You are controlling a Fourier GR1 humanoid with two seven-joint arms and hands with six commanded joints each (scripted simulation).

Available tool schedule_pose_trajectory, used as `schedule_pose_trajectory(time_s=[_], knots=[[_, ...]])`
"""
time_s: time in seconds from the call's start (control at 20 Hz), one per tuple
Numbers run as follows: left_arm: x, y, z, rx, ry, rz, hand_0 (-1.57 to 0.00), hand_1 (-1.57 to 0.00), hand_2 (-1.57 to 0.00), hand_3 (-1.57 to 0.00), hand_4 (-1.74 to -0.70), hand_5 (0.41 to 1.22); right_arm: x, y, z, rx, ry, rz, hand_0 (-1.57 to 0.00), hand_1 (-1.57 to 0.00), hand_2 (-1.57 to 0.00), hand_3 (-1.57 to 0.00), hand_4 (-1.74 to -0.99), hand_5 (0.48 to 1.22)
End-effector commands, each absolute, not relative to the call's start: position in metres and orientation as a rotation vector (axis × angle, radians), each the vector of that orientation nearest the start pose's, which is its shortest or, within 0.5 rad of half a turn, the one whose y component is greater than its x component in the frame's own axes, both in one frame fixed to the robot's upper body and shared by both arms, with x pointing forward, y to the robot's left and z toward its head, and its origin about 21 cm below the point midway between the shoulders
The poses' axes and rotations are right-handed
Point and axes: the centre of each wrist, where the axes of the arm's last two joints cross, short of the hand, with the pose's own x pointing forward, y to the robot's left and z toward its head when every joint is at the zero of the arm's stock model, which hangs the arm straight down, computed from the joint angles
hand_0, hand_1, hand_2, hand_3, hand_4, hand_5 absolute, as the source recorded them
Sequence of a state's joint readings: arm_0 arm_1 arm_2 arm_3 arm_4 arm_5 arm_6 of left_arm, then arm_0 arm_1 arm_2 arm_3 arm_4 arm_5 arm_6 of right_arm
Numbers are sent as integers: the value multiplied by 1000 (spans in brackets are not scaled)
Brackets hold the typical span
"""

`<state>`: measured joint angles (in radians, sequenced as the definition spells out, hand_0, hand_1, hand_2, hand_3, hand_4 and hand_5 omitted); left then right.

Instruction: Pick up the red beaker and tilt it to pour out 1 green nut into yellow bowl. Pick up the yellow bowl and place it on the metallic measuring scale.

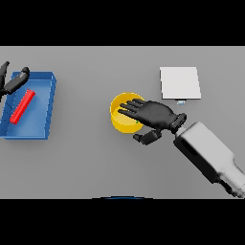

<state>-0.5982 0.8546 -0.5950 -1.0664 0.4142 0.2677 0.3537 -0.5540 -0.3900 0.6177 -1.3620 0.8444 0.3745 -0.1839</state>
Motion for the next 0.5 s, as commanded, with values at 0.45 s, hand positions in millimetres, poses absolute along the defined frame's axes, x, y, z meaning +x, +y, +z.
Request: schedule_pose_trajectory(time_s=[0.45], knots=[[355,353,98,599,-1123,-392,1,1,1,1,-721,682,348,-123,55,-382,-1228,2202,1,1,1,1,-1270,727]])
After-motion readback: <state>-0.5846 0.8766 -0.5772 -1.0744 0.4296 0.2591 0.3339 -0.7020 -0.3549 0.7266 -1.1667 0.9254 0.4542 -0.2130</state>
